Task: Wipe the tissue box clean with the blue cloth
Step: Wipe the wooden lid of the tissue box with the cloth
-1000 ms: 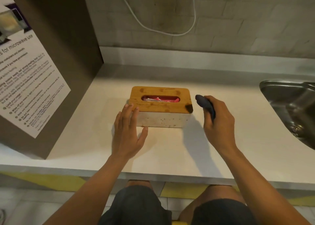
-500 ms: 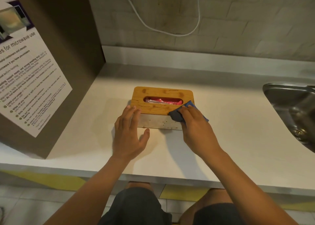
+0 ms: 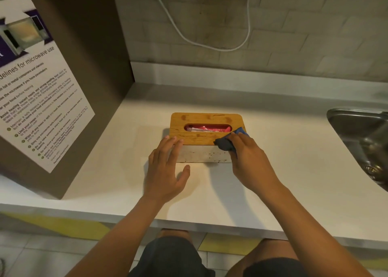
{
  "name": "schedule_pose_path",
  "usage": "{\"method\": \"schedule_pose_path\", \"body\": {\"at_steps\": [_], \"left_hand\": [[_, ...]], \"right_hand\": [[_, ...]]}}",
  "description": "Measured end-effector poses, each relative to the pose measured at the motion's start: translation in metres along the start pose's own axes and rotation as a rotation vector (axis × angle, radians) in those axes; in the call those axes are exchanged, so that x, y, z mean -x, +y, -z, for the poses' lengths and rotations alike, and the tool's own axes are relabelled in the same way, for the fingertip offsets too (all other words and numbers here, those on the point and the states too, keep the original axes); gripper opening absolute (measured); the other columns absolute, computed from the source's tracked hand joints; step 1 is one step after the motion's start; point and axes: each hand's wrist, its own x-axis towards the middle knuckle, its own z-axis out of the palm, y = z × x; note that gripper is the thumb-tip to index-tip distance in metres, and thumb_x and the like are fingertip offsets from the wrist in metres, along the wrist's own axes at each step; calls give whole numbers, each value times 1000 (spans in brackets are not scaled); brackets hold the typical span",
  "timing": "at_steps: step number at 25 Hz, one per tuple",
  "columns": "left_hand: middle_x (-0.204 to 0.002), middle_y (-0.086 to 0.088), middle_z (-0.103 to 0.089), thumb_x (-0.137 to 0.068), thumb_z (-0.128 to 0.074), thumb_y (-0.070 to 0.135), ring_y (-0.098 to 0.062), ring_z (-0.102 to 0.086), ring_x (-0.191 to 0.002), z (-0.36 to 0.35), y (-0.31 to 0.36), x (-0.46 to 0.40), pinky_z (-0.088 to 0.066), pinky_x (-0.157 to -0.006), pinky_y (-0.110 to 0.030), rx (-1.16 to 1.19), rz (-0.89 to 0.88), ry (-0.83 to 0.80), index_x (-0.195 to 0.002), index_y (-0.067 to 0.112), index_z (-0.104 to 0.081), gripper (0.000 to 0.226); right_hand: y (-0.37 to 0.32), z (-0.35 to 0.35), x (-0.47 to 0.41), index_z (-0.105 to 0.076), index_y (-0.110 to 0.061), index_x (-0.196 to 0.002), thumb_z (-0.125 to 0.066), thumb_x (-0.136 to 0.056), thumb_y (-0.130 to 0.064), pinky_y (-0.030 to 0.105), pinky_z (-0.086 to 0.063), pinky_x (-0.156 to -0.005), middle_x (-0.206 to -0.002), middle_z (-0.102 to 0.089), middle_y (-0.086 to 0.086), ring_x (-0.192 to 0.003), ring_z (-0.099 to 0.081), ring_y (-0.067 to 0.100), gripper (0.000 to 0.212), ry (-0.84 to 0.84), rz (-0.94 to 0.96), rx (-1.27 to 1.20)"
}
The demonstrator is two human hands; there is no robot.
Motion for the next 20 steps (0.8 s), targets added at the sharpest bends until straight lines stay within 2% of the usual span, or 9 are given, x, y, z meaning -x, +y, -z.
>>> {"method": "schedule_pose_path", "body": {"at_steps": [3,7,9,11,14,17,20], "left_hand": [[-160,1,-33,-91,-62,46,-19,-26,-150,7,4,-1,-23,-121,-35,54,26,-17,-153,19,-39,71],[-150,4,-41,-92,-58,48,-14,-32,-141,33,12,-35,-33,-116,-38,90,80,-75,-142,25,-50,55],[-152,4,-38,-88,-62,55,-13,-28,-139,50,11,-59,-28,-117,-41,59,17,-175,-145,27,-45,66],[-159,5,-28,-85,-67,64,-14,-20,-144,66,9,-81,-21,-120,-44,-6,-48,-347,-153,30,-35,83],[-167,6,-13,-82,-71,67,-21,-13,-151,79,8,-101,-21,-122,-46,-76,-54,-564,-157,34,-25,95],[-168,7,-10,-81,-70,70,-22,-14,-152,75,12,-107,-24,-122,-45,-87,-72,-601,-158,34,-23,97],[-171,6,0,-80,-64,76,-21,2,-157,61,14,-107,-13,-126,-48,-137,-85,-652,-162,31,-6,109]], "right_hand": [[-1,2,5,-57,-15,-119,-61,-89,-8,28,-50,-74,-117,-62,4,-103,-56,23,31,18,0,-18],[0,1,1,-57,-17,-117,-60,-89,-9,23,-47,-68,-115,-62,3,-101,-56,22,29,3,-12,6],[0,1,2,-57,-17,-116,-58,-90,-9,23,-46,-68,-115,-62,3,-100,-55,21,27,-3,-16,-5],[0,1,2,-57,-18,-116,-56,-92,-10,23,-47,-67,-114,-61,1,-100,-54,20,25,-2,-18,-17],[0,0,1,-57,-19,-115,-55,-93,-11,25,-50,-68,-113,-61,0,-101,-54,20,24,3,-27,-21],[1,-2,0,-57,-19,-116,-55,-93,-12,25,-51,-68,-114,-60,0,-102,-54,20,25,-4,-38,-18],[1,-1,1,-57,-20,-117,-55,-93,-13,22,-49,-67,-114,-60,-1,-102,-54,19,25,-2,-34,-29]]}}
